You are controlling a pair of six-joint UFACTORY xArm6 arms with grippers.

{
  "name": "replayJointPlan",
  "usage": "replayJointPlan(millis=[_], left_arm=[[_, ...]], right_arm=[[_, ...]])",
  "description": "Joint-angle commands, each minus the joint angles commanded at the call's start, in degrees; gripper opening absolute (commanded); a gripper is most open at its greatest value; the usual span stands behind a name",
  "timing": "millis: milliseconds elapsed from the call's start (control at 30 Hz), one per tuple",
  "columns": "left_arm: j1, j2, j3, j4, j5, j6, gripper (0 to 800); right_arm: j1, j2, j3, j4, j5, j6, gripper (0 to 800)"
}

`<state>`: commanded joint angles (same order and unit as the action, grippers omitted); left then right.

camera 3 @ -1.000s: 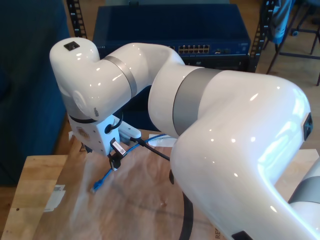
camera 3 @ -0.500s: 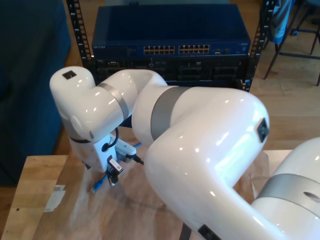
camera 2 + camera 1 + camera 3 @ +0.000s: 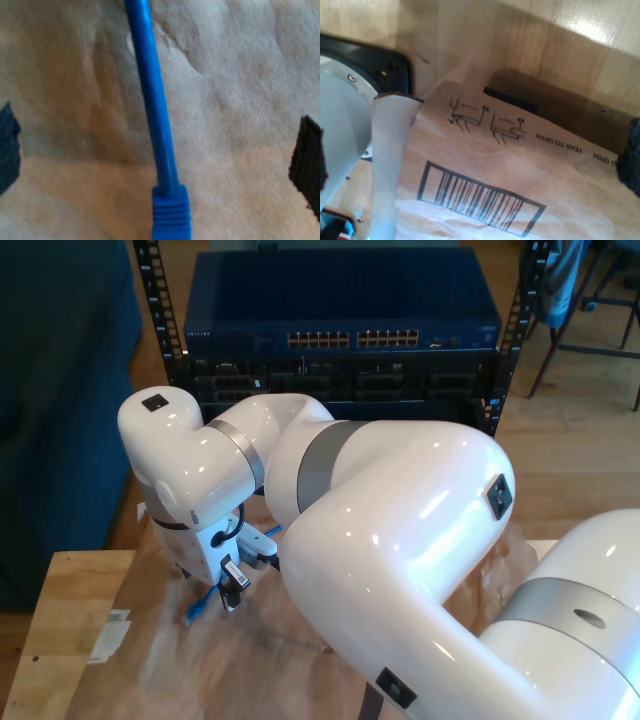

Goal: Grab the cable and plug it in

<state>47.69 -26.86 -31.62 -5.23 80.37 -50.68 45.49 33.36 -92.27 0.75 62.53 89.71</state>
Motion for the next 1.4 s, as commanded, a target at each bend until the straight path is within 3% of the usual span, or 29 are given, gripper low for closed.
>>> replayJointPlan(millis=[133,367,500,733,900,967,1100,1400], left_arm=[[0.0,0.5,-0.1,0.1,-0.1,0.1,800],[0.0,1.5,-0.1,0.1,-1.1,0.1,800],[0.0,1.5,-0.2,0.1,-1.2,0.1,800],[-0.1,1.8,-0.2,0.1,-1.2,0.1,800],[-0.1,1.8,-0.2,0.0,-1.2,0.1,800],[-0.1,1.8,-0.2,0.0,-1.2,0.1,800],[-0.1,1.7,-0.3,0.0,-1.1,-0.1,800],[-6.2,1.5,-4.8,-3.4,-0.2,-6.2,800]], right_arm=[[0.1,0.0,0.2,0.0,0.0,1.1,678],[0.1,0.1,1.6,0.0,-0.9,1.2,675],[0.1,0.1,2.9,0.0,-3.2,1.2,610],[0.1,0.0,2.5,-0.2,-3.3,3.0,377],[0.1,-0.1,2.5,-0.2,-3.3,3.1,71],[0.0,-0.1,2.5,-0.1,-3.2,3.2,19],[-0.6,-1.6,2.5,0.0,-2.7,4.2,3],[-6.5,-14.6,3.8,0.2,6.4,9.8,3]])
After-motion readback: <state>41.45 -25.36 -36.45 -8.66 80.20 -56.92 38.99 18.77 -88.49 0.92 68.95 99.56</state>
